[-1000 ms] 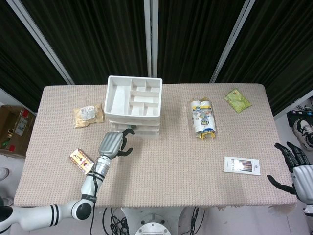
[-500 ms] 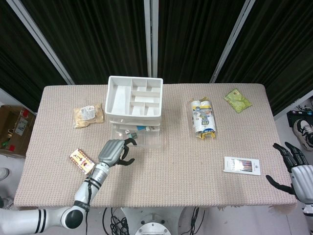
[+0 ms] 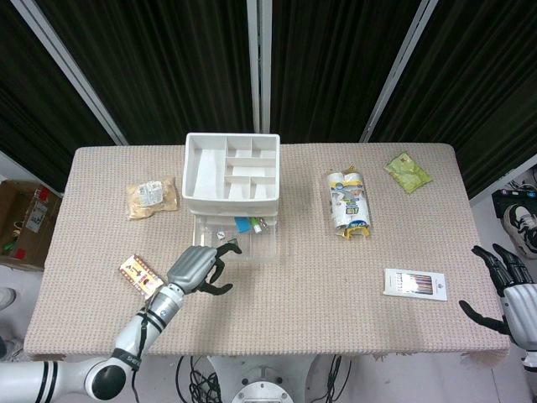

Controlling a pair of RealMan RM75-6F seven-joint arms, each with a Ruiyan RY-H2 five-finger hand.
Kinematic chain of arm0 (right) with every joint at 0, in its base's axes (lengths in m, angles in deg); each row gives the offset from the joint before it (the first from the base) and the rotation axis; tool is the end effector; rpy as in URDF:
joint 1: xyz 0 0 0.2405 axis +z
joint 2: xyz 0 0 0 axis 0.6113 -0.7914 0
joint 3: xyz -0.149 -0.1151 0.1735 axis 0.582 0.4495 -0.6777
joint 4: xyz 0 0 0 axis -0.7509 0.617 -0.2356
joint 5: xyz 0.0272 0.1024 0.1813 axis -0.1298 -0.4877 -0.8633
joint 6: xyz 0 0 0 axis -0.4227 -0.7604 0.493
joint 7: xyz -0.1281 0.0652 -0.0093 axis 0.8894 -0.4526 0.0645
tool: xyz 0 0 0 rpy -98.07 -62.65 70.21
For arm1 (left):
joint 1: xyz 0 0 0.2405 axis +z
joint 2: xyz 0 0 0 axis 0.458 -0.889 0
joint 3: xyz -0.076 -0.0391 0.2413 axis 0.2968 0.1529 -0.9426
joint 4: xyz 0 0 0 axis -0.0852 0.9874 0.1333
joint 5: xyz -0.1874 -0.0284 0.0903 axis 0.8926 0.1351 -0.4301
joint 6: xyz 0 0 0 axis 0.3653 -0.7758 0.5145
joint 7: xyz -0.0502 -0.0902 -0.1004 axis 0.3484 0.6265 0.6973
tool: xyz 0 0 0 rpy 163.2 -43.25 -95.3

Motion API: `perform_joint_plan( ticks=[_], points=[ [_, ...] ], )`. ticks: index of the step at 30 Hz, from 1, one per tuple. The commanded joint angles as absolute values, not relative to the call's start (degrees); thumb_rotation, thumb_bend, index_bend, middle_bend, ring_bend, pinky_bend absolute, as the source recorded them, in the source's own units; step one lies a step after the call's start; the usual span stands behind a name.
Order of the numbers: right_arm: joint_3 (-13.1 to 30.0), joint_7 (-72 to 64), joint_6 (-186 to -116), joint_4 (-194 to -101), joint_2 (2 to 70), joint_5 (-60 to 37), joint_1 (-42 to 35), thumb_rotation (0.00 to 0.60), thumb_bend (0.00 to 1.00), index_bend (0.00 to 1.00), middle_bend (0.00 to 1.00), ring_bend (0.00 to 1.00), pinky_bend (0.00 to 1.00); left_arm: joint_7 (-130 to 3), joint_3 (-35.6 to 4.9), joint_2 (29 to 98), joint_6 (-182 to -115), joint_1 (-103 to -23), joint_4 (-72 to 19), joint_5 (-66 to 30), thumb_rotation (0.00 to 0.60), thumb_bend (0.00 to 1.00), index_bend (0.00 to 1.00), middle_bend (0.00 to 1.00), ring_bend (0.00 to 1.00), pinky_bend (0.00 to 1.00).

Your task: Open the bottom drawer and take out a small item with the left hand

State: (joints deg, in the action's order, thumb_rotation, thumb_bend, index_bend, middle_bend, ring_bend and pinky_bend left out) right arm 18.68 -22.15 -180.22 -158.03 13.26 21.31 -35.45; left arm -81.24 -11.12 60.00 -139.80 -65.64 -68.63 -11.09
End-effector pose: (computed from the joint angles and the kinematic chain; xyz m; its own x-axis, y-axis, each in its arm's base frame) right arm -0.3199 -0.1557 0.1913 0.2516 0.0261 0.9675 -0.9559 -0.1499 0.2526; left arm -0.0912 0.2727 0.0143 0.1048 0.5050 0.8567 0.9568 -0.2860 0.0515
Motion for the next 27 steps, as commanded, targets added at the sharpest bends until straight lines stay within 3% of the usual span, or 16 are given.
perform_joint_plan(
  ticks=[1,9,17,27],
  points=[
    [18.7,-22.0,-180.1,-158.1,13.3,21.3,-35.4,0.600,0.13,0.00,0.14,0.00,0.10,-80.6,-10.6,57.9,-140.0,-66.2,-69.6,-13.7,0.600,0.24,0.26,0.81,0.93,1.00],
    [18.8,-21.5,-180.0,-158.5,13.2,21.1,-35.6,0.600,0.13,0.00,0.14,0.00,0.10,-83.1,-7.5,57.0,-135.7,-72.9,-61.2,-11.0,0.600,0.23,0.34,0.82,0.93,1.00],
    [18.8,-21.5,-179.8,-158.3,13.3,20.4,-35.9,0.600,0.13,0.00,0.15,0.00,0.10,-90.7,-9.7,59.5,-131.8,-80.3,-53.5,-5.1,0.600,0.21,0.39,0.83,0.93,1.00],
    [18.7,-22.0,-179.3,-157.7,13.6,19.9,-35.8,0.600,0.13,0.00,0.15,0.00,0.10,-94.2,-11.9,60.8,-130.1,-85.8,-50.6,2.5,0.600,0.19,0.39,0.83,0.93,1.00]
  ],
)
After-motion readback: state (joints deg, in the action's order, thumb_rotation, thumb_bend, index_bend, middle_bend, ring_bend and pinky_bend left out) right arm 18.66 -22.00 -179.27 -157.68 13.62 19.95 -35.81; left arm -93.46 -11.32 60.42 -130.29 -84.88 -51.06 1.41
